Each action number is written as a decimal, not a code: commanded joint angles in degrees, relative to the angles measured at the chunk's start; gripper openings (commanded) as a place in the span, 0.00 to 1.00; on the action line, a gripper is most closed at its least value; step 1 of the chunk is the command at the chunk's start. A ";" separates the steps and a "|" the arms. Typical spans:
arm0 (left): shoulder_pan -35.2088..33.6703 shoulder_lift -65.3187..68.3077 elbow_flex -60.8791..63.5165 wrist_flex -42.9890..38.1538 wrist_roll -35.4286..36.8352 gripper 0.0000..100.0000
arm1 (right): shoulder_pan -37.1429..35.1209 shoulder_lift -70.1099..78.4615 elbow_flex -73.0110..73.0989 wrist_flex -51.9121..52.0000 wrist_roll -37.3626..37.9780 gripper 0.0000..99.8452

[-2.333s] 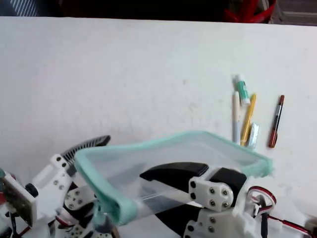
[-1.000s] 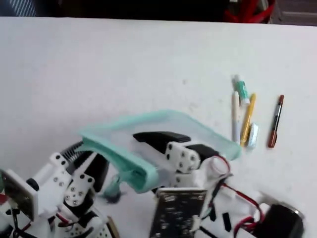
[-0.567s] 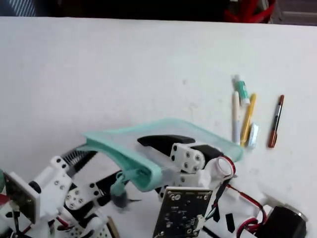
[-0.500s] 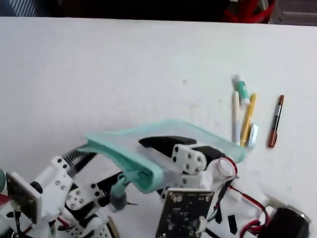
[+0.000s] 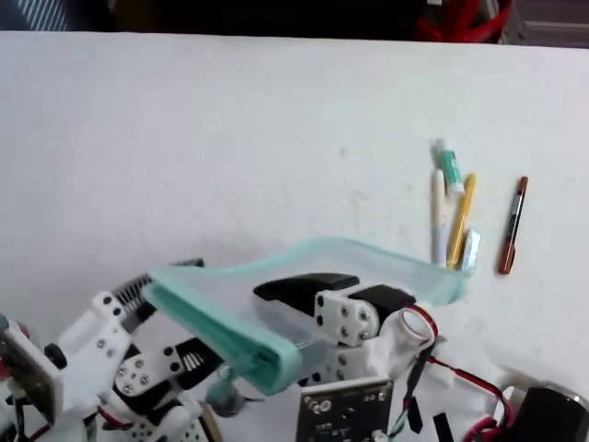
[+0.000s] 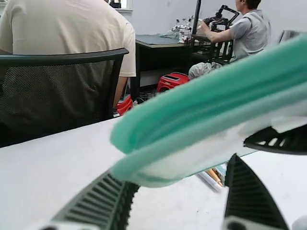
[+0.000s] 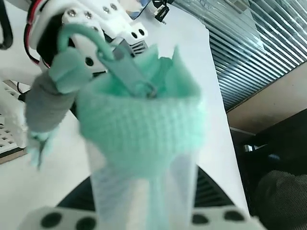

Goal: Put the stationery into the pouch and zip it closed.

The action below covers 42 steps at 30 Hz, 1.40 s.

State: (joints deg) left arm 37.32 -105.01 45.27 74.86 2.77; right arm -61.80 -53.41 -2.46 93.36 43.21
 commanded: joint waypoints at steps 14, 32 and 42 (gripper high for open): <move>-6.46 0.22 -0.79 -1.41 0.26 0.28 | 0.75 -0.04 -6.86 5.05 2.73 0.02; -6.02 0.31 1.23 -5.45 0.09 0.18 | -1.01 9.54 -2.02 -1.36 0.53 0.02; -6.20 0.31 1.41 -5.45 0.00 0.02 | -0.04 9.71 8.79 -6.20 0.79 0.02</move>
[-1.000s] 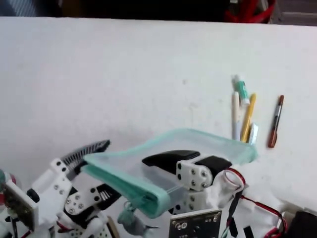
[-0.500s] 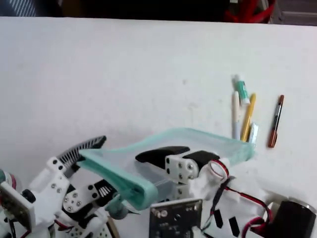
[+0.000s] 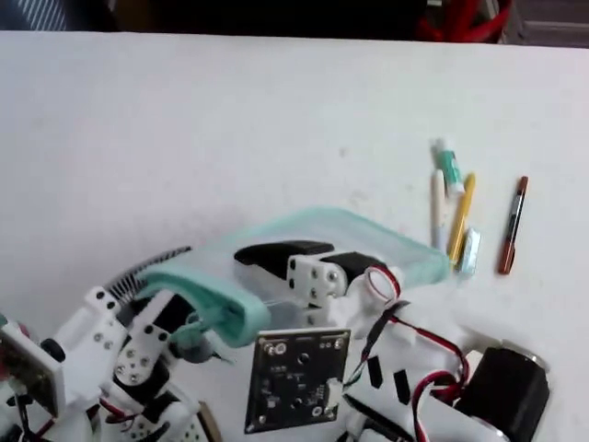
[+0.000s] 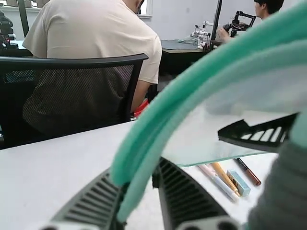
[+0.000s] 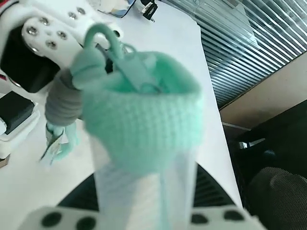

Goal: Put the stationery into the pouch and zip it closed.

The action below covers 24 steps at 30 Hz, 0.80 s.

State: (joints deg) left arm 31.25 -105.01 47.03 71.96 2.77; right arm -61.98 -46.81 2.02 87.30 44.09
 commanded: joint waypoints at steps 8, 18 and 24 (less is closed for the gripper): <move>-0.31 0.31 0.00 -2.46 0.00 0.02 | 8.13 3.03 4.84 2.77 -0.44 0.16; -0.31 0.31 2.11 -2.81 -0.09 0.02 | 10.68 -3.12 4.57 3.56 2.46 0.29; -0.31 0.31 3.34 -3.08 -0.09 0.02 | 10.86 -7.08 4.48 2.95 2.11 0.29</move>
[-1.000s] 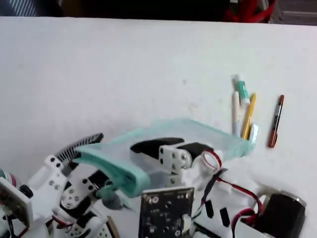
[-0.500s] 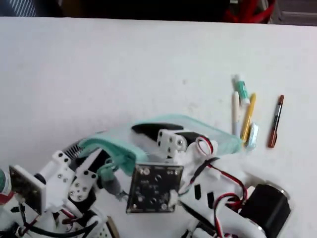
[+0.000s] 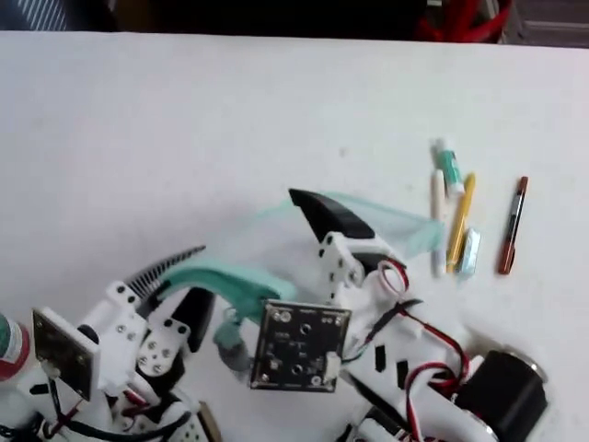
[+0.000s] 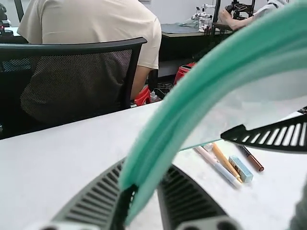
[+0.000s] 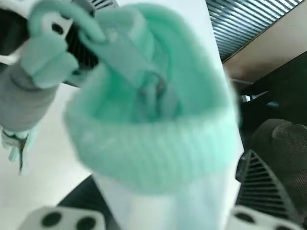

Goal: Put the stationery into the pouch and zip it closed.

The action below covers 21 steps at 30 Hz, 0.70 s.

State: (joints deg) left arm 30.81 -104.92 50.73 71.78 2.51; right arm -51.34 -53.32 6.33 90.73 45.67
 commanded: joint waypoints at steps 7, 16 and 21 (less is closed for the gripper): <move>0.13 0.22 -0.35 -2.90 0.18 0.02 | 8.84 -4.26 0.70 -4.35 0.53 0.29; 0.13 0.22 -0.09 -2.81 0.18 0.02 | 11.74 -5.58 0.00 -7.87 0.79 0.08; 0.13 0.22 0.00 -2.81 0.09 0.02 | 17.10 -7.16 0.26 -10.42 0.44 0.09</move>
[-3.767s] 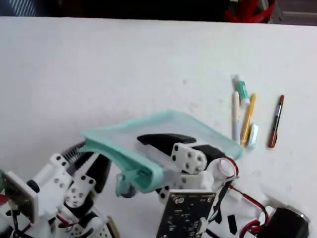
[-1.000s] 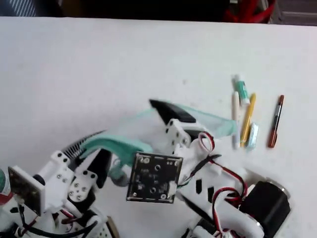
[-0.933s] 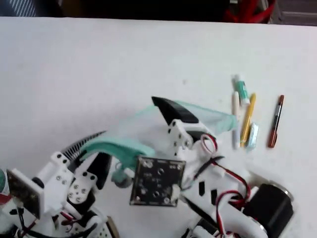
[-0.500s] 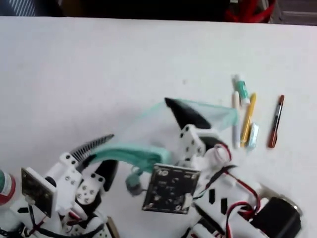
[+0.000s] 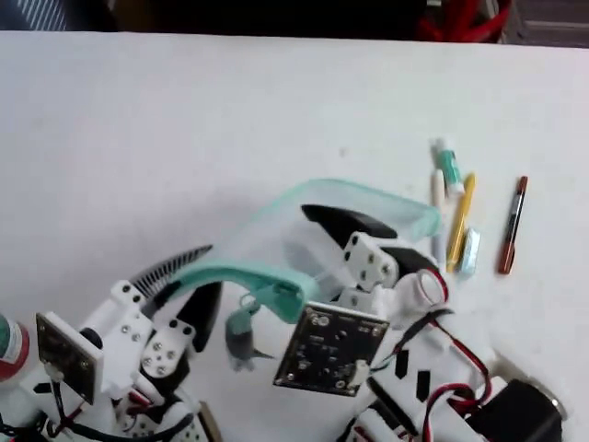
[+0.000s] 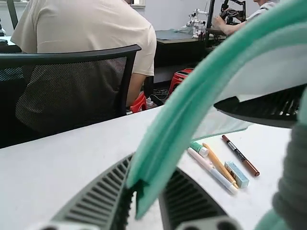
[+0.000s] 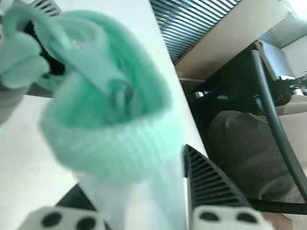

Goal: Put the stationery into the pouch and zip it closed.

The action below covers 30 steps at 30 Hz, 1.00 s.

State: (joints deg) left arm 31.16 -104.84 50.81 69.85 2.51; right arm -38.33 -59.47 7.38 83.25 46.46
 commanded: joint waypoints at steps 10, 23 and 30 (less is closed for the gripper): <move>0.04 0.13 -0.09 -3.69 0.26 0.02 | -1.19 -1.36 10.99 -5.32 -0.35 0.02; -0.31 0.13 -0.44 -3.25 3.78 0.16 | -8.57 -1.10 11.69 -5.23 3.43 0.02; -0.31 0.13 -0.35 -3.43 8.26 0.22 | -9.63 -1.45 11.69 -4.88 3.43 0.02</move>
State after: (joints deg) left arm 30.55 -104.84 50.90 68.35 9.71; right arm -45.27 -61.58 18.55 78.95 49.27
